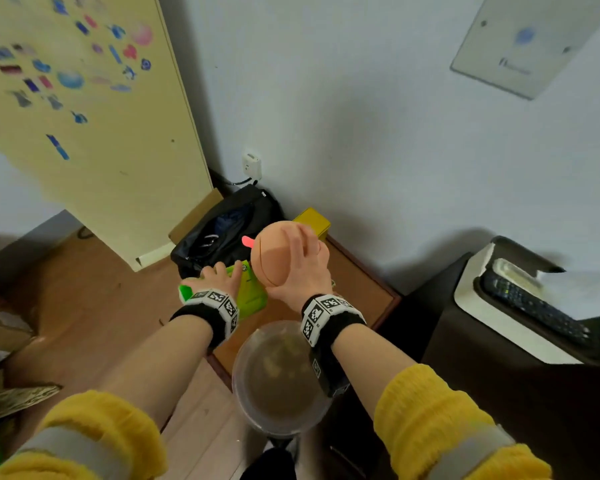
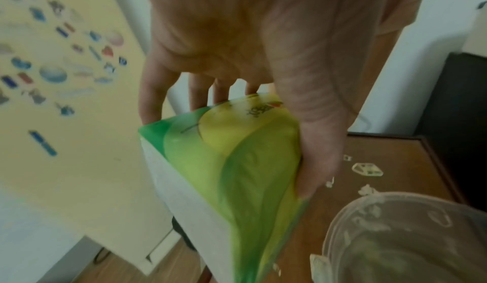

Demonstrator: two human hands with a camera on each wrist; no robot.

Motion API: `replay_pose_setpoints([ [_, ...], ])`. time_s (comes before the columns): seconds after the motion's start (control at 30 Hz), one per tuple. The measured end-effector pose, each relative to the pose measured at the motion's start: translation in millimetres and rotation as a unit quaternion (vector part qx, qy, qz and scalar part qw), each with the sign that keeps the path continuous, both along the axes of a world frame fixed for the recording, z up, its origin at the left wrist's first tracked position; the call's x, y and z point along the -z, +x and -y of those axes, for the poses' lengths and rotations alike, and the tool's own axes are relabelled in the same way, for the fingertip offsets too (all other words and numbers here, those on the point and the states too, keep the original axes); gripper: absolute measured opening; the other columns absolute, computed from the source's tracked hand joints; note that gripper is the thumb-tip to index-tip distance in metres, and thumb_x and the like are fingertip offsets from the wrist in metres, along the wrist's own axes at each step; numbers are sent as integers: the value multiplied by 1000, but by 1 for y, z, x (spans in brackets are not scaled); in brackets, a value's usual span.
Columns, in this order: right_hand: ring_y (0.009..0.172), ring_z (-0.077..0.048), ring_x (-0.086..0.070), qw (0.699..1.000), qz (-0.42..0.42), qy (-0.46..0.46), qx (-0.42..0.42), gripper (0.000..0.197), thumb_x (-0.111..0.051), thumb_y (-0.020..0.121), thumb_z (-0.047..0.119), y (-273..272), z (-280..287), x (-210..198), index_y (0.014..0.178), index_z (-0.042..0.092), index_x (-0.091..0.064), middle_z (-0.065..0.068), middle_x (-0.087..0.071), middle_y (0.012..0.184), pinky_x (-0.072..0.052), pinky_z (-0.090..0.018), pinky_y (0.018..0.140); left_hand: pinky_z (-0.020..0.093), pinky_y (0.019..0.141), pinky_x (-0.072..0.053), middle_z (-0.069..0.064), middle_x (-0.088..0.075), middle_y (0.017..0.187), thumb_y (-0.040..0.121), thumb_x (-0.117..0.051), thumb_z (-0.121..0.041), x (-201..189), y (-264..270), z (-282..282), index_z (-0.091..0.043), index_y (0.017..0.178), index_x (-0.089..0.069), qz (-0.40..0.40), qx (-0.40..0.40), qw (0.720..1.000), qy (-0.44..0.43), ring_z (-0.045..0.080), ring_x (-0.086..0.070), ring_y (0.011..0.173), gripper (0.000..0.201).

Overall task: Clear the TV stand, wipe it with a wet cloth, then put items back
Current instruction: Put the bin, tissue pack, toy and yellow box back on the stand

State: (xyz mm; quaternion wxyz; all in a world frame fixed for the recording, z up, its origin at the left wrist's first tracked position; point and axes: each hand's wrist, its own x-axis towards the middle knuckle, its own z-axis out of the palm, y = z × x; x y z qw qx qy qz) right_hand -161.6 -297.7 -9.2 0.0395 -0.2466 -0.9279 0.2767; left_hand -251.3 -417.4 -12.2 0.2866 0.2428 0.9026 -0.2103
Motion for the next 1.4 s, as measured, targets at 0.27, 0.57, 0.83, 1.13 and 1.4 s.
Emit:
replay_pose_setpoints([
  [0.27, 126, -33, -24, 995, -41, 55, 73, 98, -78, 60, 46, 103, -75, -69, 133, 43, -13, 10, -6, 144, -51, -46, 82, 61, 103, -30, 14, -29, 146, 100, -41, -28, -64, 100, -90, -26, 147, -18, -2, 54, 995, 80, 37, -28, 135, 53],
  [0.57, 122, -36, -30, 989, 14, 24, 142, 102, -80, 56, 48, 297, -171, -105, 133, 38, -14, 8, -10, 140, -42, -44, 96, 50, 99, -42, 21, -23, 150, 75, -74, -23, -98, 271, -185, -20, 151, 0, 82, 262, 961, 22, 44, -34, 133, 106],
  [0.83, 119, -33, -33, 970, 93, -32, 223, 107, -83, 56, 45, 445, -228, -108, 138, 38, -15, 6, -8, 143, -46, -46, 90, 44, 94, -46, 19, -34, 147, 75, -75, -30, -93, 404, -258, -16, 152, -6, 91, 375, 922, -19, 36, -45, 127, 104],
  [1.13, 116, -37, -36, 927, 125, -39, 352, 111, -85, 54, 40, 510, -286, -100, 139, 36, -14, 1, -12, 142, -48, -43, 83, 55, 102, -39, 17, -28, 146, 62, -84, -23, -64, 452, -342, -23, 150, -2, 147, 419, 895, 31, 42, -33, 133, 120],
  [1.4, 114, -41, -39, 872, 151, -5, 465, 105, -82, 56, 47, 552, -335, -87, 136, 34, -15, -1, -16, 138, -46, -41, 72, 58, 99, -39, 10, -29, 146, 89, -59, -14, -34, 472, -407, -12, 148, -10, 103, 392, 909, 94, 34, -33, 134, 77],
])
